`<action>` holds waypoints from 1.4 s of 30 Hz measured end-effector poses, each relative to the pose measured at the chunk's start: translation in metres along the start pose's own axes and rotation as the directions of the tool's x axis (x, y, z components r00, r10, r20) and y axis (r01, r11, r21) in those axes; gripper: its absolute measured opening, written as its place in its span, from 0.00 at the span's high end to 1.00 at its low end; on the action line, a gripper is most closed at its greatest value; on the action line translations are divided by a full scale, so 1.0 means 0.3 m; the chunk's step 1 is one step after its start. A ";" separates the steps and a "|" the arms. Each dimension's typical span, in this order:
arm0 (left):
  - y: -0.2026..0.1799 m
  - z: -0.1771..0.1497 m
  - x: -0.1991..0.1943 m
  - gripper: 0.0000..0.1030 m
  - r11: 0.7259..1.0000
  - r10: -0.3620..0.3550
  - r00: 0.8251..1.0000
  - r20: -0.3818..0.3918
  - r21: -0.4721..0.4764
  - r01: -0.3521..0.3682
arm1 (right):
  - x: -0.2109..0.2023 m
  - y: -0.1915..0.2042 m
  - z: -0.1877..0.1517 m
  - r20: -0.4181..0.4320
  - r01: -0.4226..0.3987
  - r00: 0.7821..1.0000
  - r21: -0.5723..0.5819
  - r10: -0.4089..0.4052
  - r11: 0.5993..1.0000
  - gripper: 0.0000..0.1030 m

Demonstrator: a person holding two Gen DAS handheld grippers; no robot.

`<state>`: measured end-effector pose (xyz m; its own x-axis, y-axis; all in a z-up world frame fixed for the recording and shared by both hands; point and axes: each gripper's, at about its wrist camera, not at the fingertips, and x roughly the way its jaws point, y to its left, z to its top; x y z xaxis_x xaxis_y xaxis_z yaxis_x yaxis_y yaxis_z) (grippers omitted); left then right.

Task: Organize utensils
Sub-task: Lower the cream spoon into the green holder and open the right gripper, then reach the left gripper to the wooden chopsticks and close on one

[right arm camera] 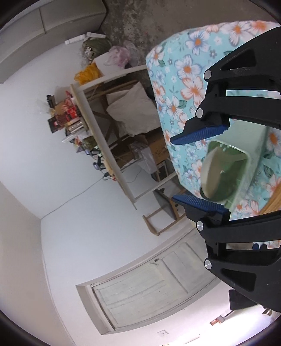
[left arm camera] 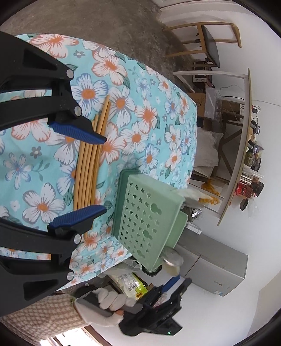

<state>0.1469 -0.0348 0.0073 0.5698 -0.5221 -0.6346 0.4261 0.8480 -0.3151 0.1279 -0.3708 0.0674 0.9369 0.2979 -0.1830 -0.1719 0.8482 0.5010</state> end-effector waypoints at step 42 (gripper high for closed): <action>0.119 -0.231 0.030 0.46 0.946 -0.157 0.984 -0.080 -0.298 0.127 | -0.203 0.123 -0.704 -0.382 0.261 0.899 0.076 -0.214 0.962 0.08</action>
<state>0.1187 -0.0029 -0.0585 0.4377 -0.6402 -0.6313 0.2660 0.7629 -0.5892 0.0002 -0.2650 -0.0816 0.7631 0.2538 -0.5944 0.1023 0.8607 0.4988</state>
